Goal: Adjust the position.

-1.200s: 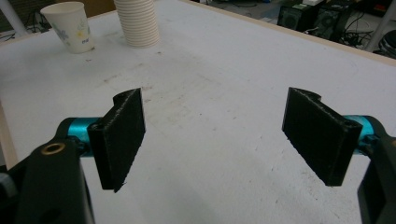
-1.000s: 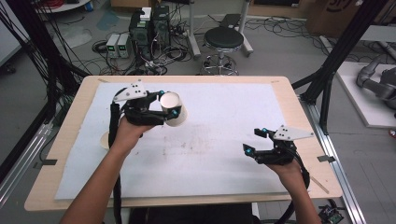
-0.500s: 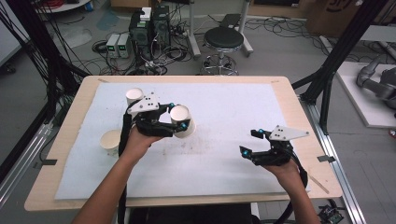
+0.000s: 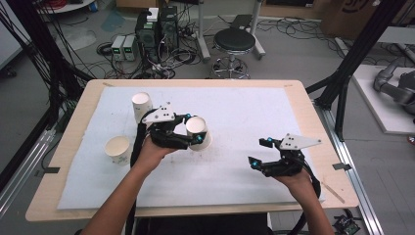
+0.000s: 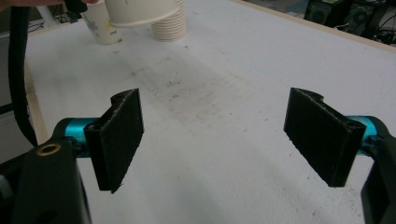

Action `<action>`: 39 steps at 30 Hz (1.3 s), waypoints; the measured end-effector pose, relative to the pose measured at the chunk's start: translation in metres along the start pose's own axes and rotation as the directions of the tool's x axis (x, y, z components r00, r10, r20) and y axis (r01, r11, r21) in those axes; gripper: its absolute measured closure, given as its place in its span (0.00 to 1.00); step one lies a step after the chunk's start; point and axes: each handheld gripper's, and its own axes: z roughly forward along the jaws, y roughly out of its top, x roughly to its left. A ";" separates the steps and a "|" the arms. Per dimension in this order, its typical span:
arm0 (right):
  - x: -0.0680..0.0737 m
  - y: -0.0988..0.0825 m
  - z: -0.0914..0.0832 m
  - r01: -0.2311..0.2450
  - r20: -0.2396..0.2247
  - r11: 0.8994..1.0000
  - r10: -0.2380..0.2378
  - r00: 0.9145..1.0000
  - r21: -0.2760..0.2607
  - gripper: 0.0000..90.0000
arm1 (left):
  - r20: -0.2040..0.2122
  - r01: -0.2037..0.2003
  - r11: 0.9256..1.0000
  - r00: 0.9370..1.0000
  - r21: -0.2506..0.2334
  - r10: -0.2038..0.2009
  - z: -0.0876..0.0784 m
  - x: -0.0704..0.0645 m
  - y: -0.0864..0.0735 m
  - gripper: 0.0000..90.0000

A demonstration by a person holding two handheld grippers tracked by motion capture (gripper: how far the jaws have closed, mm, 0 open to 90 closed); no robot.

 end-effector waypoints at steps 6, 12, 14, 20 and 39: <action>0.005 0.002 0.005 0.017 -0.037 1.000 -0.018 0.999 -0.010 0.23 | 0.025 0.009 1.000 1.000 0.009 -0.009 0.005 -0.005 -0.005 0.37; 0.007 0.004 0.011 0.025 -0.068 1.000 -0.026 0.997 -0.008 0.23 | 0.063 0.001 1.000 0.998 0.031 -0.003 0.011 -0.009 -0.007 0.37; 0.007 0.004 0.012 0.025 -0.072 1.000 -0.025 0.997 -0.006 0.23 | 0.070 0.002 0.999 0.998 0.033 -0.004 0.012 -0.010 -0.008 0.37; 0.010 0.005 0.014 0.030 -0.096 1.000 -0.031 0.995 -0.010 0.23 | 0.100 -0.006 0.999 0.995 0.042 0.001 0.016 -0.013 -0.008 0.37; 0.029 0.026 0.050 0.102 -0.248 0.995 -0.102 0.963 -0.015 0.23 | 0.209 -0.019 0.998 0.978 0.054 0.007 0.026 -0.024 -0.007 0.38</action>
